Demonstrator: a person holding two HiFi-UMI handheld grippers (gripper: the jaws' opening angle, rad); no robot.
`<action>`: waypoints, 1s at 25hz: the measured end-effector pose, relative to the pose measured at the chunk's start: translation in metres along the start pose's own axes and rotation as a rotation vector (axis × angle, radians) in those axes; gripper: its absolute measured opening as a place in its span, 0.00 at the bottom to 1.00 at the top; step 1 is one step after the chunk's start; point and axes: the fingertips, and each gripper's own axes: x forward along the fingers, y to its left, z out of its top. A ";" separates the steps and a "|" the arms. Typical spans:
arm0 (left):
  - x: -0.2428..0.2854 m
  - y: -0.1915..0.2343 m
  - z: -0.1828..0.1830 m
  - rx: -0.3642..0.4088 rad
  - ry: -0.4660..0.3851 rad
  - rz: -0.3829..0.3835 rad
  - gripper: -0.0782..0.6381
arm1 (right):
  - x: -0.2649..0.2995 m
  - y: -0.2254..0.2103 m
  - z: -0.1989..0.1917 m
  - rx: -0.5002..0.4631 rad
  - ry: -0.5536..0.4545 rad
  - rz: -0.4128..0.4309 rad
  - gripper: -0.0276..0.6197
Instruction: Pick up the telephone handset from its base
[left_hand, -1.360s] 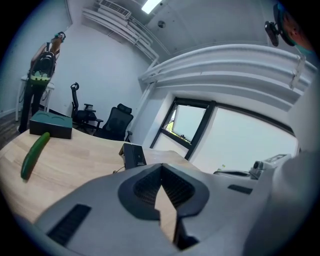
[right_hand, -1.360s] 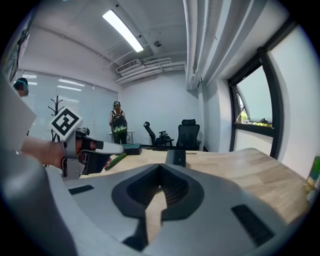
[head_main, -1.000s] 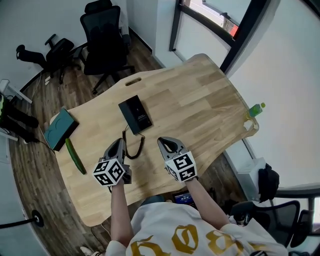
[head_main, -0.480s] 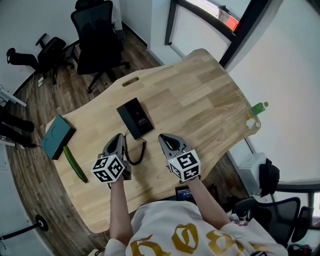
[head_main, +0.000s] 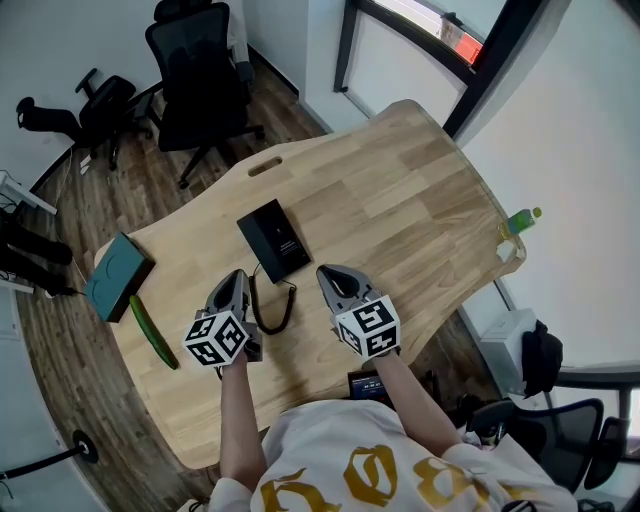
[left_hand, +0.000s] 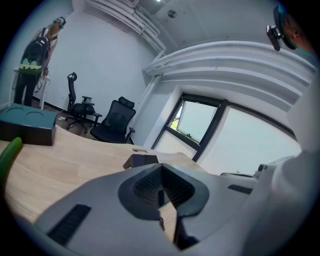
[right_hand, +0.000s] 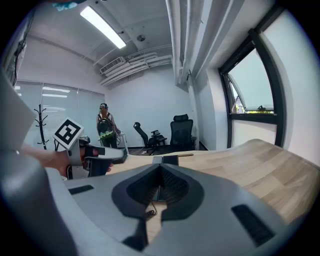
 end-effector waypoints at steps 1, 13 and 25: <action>0.003 0.001 0.000 -0.002 0.002 0.002 0.12 | 0.002 -0.002 0.000 0.008 -0.003 0.003 0.05; 0.028 0.011 -0.006 -0.030 0.028 0.009 0.12 | 0.024 -0.019 -0.010 0.019 0.041 0.008 0.05; 0.050 0.025 -0.022 -0.063 0.073 0.014 0.12 | 0.047 -0.037 -0.026 0.043 0.087 0.008 0.05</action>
